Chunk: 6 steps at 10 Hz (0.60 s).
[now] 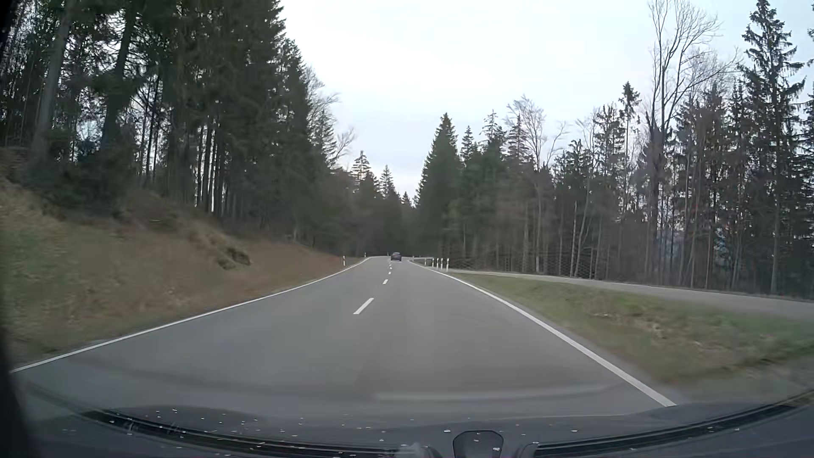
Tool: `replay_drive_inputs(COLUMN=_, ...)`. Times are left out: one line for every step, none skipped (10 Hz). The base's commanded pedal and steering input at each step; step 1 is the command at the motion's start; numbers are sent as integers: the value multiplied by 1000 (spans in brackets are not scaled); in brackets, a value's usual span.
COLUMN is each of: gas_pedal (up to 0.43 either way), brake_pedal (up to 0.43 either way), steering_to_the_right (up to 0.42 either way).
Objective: Follow the waypoints while adhering to traffic rules and regulations
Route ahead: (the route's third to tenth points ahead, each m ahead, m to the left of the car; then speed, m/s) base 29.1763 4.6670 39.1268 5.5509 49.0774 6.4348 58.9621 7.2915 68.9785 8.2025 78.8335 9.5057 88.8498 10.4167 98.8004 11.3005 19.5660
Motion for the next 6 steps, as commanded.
replay_drive_inputs(gas_pedal=150, brake_pedal=0, steering_to_the_right=-11)
replay_drive_inputs(gas_pedal=150, brake_pedal=0, steering_to_the_right=-11)
replay_drive_inputs(gas_pedal=150, brake_pedal=0, steering_to_the_right=-12)
replay_drive_inputs(gas_pedal=150, brake_pedal=0, steering_to_the_right=-12)
replay_drive_inputs(gas_pedal=150, brake_pedal=0, steering_to_the_right=-12)
replay_drive_inputs(gas_pedal=150, brake_pedal=0, steering_to_the_right=-12)
